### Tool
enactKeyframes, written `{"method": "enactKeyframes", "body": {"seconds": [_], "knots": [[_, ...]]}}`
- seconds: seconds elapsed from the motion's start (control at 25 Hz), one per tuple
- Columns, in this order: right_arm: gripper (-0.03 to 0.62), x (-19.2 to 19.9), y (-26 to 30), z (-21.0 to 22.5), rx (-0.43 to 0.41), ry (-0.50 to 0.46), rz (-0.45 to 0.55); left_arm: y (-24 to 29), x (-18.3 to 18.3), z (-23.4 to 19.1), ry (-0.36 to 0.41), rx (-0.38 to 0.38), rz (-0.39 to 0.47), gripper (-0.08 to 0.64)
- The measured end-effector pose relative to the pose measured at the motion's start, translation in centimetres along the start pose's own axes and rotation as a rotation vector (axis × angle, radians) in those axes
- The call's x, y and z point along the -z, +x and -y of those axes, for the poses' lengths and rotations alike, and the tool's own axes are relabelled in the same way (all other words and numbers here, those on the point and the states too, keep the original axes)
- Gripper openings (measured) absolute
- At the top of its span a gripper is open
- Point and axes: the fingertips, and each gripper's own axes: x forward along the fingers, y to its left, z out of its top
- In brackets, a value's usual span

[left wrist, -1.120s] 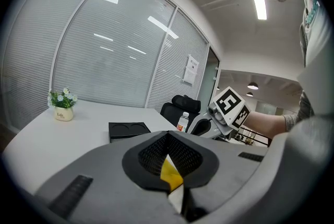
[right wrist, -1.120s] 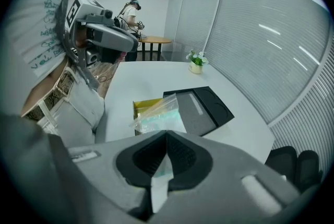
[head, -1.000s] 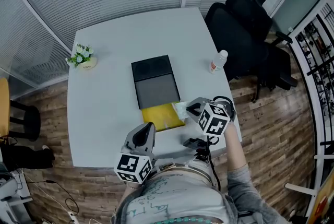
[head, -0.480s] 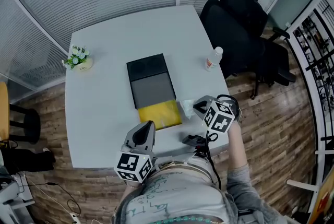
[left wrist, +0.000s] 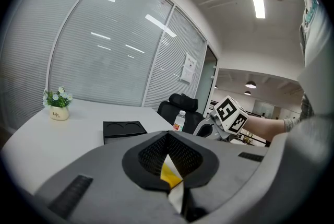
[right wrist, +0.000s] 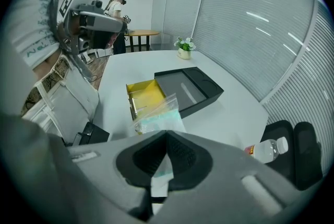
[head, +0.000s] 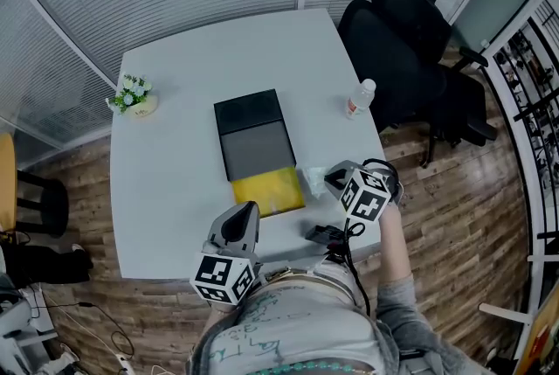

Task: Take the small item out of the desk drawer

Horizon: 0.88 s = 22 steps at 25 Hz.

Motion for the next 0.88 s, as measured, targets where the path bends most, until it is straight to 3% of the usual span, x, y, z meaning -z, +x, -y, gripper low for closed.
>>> {"method": "enactKeyframes", "body": {"seconds": [0.44,0.88], "knots": [[0.003,2.3,3.3,0.1,-0.020,0.008,-0.058,0.4,0.0,0.0,0.005,0.015,-0.010,-0.003],[0.003,4.9,7.9,-0.1,-0.080,0.109,-0.106,0.6,0.0,-0.3,-0.005,0.023,-0.014,-0.003]]}}
